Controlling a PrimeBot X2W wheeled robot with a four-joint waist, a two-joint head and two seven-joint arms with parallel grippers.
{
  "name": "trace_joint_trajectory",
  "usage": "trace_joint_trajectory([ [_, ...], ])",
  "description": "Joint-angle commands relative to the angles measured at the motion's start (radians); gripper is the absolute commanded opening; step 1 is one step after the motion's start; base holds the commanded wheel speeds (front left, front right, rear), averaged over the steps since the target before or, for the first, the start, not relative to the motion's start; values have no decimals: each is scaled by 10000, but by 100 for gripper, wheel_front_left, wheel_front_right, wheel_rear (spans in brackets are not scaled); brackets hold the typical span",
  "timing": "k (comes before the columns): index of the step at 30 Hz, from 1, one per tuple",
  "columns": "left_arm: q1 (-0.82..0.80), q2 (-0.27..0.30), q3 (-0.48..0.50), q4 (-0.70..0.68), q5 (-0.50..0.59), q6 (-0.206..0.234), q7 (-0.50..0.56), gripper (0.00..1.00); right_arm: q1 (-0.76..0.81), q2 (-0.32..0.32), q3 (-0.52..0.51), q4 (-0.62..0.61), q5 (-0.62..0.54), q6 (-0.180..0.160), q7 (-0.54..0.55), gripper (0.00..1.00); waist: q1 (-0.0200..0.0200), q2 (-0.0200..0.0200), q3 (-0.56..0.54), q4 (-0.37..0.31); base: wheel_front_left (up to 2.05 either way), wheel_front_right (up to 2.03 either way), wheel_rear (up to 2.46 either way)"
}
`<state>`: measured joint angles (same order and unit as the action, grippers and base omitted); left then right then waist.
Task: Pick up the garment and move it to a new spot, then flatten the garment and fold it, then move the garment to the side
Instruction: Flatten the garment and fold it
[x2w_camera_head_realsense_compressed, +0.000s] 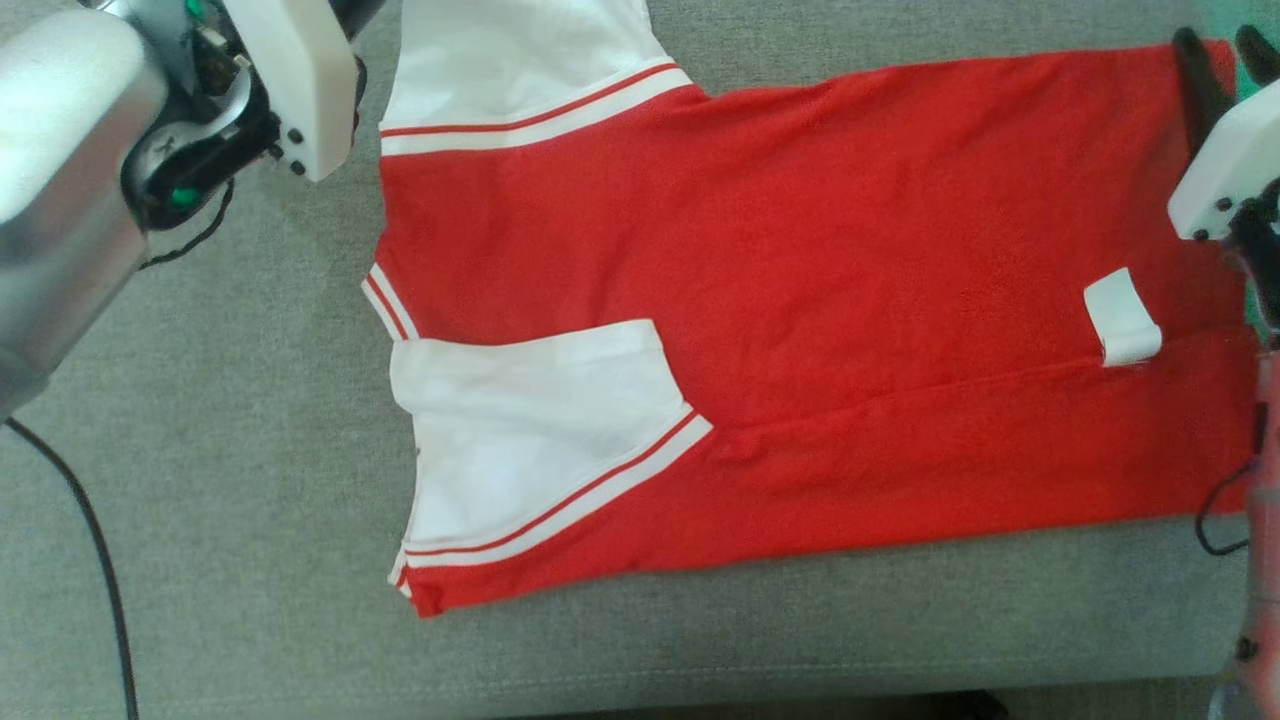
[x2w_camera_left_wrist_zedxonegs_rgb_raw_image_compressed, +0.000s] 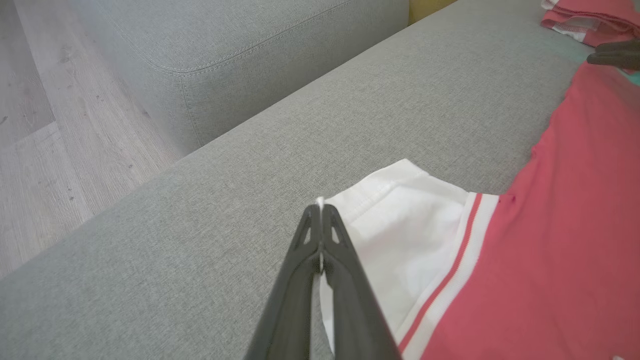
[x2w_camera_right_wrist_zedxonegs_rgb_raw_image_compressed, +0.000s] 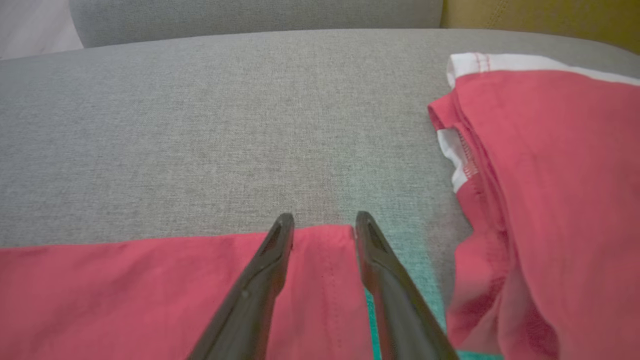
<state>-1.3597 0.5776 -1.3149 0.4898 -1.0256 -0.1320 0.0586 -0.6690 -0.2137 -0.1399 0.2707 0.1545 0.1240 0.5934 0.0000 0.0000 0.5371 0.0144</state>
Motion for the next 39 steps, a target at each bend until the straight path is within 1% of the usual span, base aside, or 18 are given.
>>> trace_joint_trajectory([
  [1,-630,448,380,-54,-74,14,-103,0,-60,19,69,-403,-89,67,38,62,0,0,15,5,0,0,0],
  [3,-653,452,372,-55,-77,14,-115,0,-43,60,-60,-439,-133,67,100,54,0,0,38,18,0,0,0],
  [4,-659,455,368,-63,-77,14,-118,0,-25,103,-132,-449,-181,67,165,55,0,0,49,27,0,0,0],
  [5,-669,457,365,-71,-77,14,-117,0,2,141,-169,-475,-227,67,223,50,0,0,62,35,0,0,0],
  [7,-695,456,360,-79,-72,14,-110,0,46,222,-233,-529,-289,67,333,50,0,0,89,48,0,0,0],
  [10,-732,458,355,-96,-59,13,-121,0,73,327,-351,-580,-360,67,412,47,0,0,123,69,0,0,0],
  [11,-745,459,354,-102,-51,13,-120,0,76,350,-379,-589,-375,67,429,40,0,0,132,77,0,0,0],
  [13,-768,463,352,-103,-40,13,-119,0,72,372,-433,-551,-368,67,522,0,0,0,144,90,0,0,0],
  [17,-767,463,349,-92,35,13,-157,0,50,315,-510,-546,-332,67,571,0,0,0,128,105,0,0,0],
  [20,-758,492,349,-101,237,13,-378,0,20,273,-490,-625,-247,67,529,0,0,0,77,109,0,0,0],
  [25,-889,580,348,8,571,13,-1164,0,-163,249,-538,-830,34,67,161,0,0,0,-25,115,0,0,0],
  [30,-1191,462,348,362,659,13,-2079,0,-387,170,-697,-934,342,67,-227,0,0,0,-187,192,0,0,0],
  [34,-1287,393,378,471,372,13,-2519,0,-479,71,-1035,-1035,555,67,-562,0,0,0,-400,301,0,0,0],
  [39,-719,568,370,38,-136,13,-2703,0,252,-95,-1197,-1376,851,67,-477,0,0,0,-832,525,0,0,0],
])
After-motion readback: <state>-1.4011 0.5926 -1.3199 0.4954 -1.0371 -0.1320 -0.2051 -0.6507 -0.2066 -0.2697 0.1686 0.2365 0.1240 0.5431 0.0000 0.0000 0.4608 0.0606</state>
